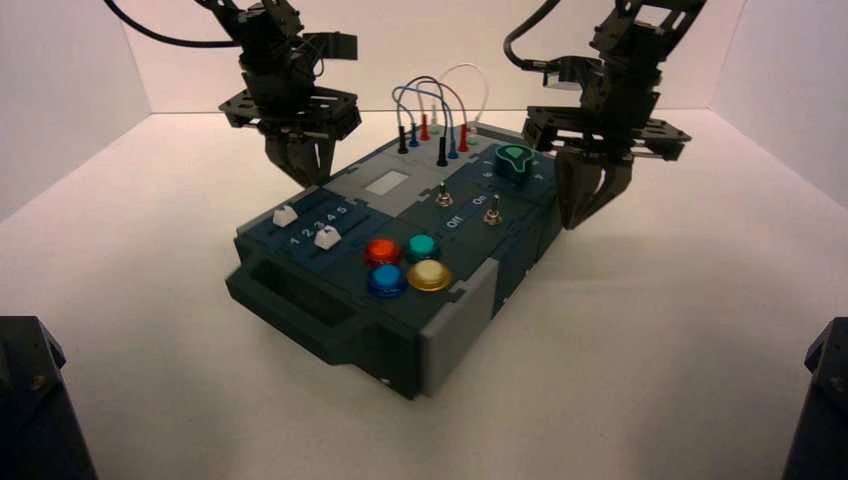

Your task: Rotate the box counterclockwise.

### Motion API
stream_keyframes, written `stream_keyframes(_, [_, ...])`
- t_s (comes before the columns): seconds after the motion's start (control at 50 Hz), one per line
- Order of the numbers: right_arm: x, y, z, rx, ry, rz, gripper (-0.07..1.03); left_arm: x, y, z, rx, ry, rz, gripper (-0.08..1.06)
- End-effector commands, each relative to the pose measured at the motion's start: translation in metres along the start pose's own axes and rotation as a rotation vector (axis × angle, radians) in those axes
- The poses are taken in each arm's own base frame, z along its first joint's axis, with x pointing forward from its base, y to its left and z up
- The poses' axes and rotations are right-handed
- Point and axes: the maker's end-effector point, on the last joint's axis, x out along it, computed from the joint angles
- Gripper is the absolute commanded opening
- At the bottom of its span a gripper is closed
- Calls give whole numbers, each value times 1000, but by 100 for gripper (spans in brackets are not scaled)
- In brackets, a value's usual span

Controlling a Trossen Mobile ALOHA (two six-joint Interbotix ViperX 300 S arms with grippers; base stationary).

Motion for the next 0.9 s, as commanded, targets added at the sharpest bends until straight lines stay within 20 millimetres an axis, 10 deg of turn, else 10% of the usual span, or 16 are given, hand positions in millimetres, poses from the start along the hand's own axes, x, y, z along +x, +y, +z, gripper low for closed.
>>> stream_keyframes(0.02, [-11,12,32,-17,-76,18,-2,-6,-35,0,82,-8,-22,-3])
stream_keyframes(0.62, [-35,18,97,-45,-126,16,-2,-18,-58,2,139,-38,-36,-3])
stream_keyframes(0.9, [-25,14,81,-35,-70,8,-2,-18,-55,-7,142,-30,-30,-3])
